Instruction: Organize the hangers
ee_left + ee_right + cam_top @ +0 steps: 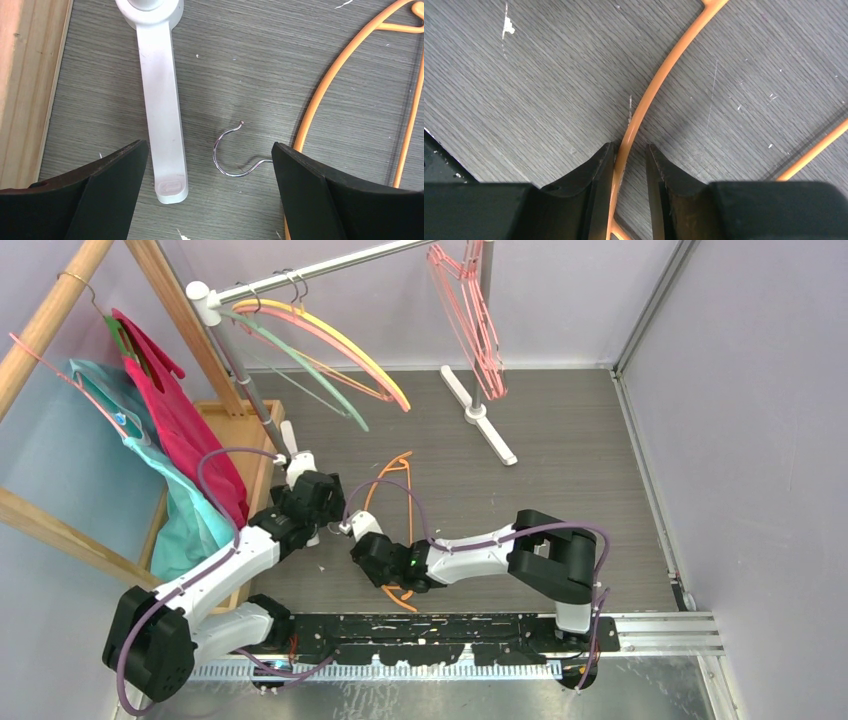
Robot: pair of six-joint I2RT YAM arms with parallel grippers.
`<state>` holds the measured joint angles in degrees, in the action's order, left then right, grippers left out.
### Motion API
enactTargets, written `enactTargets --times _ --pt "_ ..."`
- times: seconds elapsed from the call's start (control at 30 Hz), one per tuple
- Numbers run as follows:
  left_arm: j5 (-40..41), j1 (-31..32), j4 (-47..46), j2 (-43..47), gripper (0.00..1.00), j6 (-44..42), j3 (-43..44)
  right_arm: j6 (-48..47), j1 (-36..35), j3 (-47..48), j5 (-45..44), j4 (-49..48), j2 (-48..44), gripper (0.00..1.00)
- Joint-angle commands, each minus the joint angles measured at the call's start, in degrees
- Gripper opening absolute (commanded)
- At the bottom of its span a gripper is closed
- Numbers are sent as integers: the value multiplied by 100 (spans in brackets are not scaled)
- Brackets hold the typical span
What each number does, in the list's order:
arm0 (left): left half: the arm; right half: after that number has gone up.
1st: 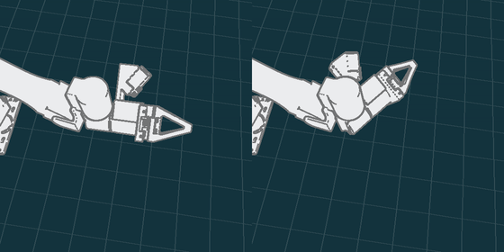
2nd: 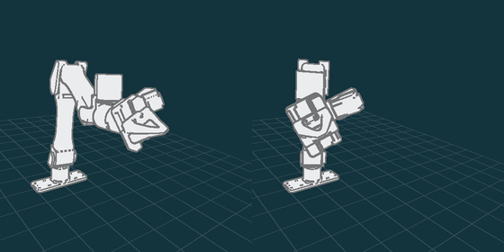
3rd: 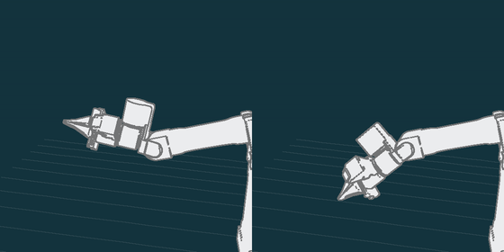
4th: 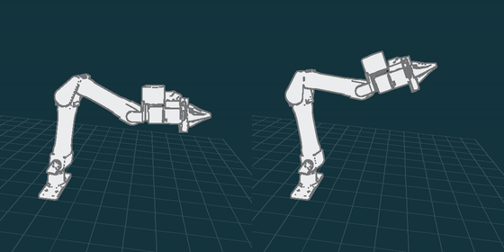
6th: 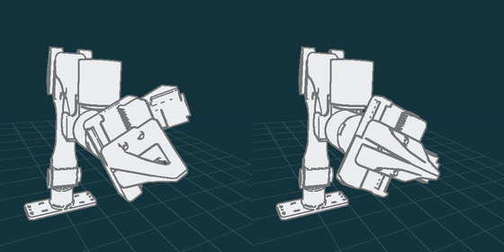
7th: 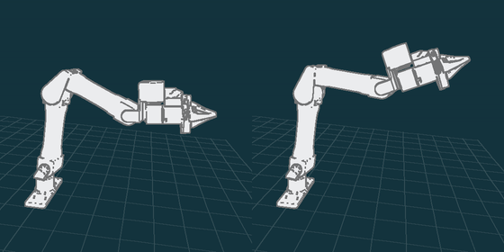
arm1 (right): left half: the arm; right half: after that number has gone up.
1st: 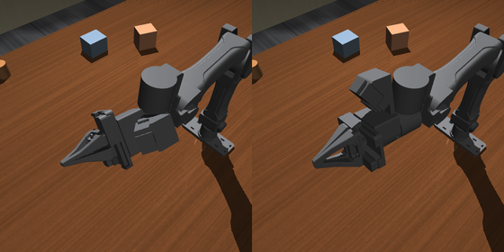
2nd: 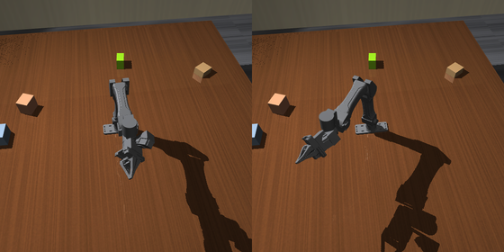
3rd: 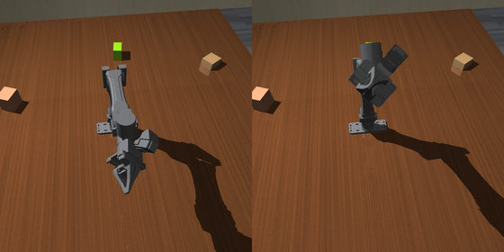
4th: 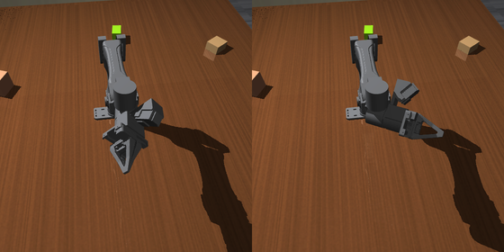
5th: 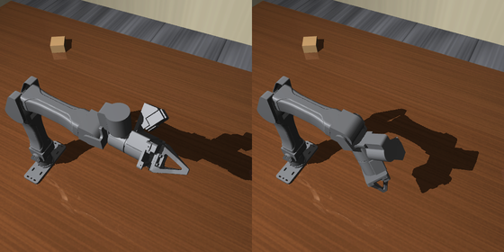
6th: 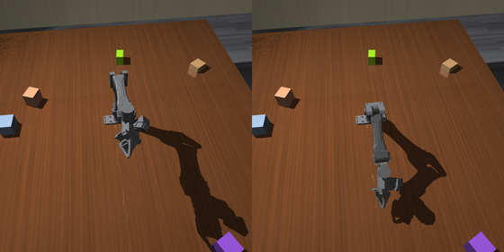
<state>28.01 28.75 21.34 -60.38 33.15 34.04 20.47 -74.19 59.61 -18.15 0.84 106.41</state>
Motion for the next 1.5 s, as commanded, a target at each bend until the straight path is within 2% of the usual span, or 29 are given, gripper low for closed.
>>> enactTargets --times 0.0,0.07,0.13,0.17,0.37,0.43,0.57,0.7,0.9,1.1,1.3,1.47 --pt "17 -27 -16 128 98 -32 43 275 -24 26 -533 527 123 35" --pt "13 -28 -12 142 98 -28 33 369 -23 -6 -699 643 130 30" --pt "16 -28 0 157 98 -27 32 439 -12 -84 -802 682 61 5" --pt "24 -28 7 161 98 -26 33 479 -15 -132 -873 689 3 1" --pt "38 -33 52 257 98 -36 17 511 178 -568 -1139 613 -714 1" --pt "38 -36 83 302 98 -36 19 483 474 -884 -814 401 -1203 1" --pt "60 -36 132 426 98 -36 11 519 1451 -1671 594 -131 -2527 1" --pt "81 -45 142 472 98 -49 19 343 2279 -1927 1518 -63 -3391 1" --pt "56 -45 195 310 98 -45 136 457 3018 -1705 2856 32 -4050 1" --pt "123 -45 203 294 98 -70 160 826 3552 -1244 4119 40 -4268 1" --pt "135 -45 256 315 98 -57 206 1138 3848 -705 4716 103 -4395 1" --pt "136 -45 308 319 98 -80 279 1156 3883 -163 4662 415 -4522 1"
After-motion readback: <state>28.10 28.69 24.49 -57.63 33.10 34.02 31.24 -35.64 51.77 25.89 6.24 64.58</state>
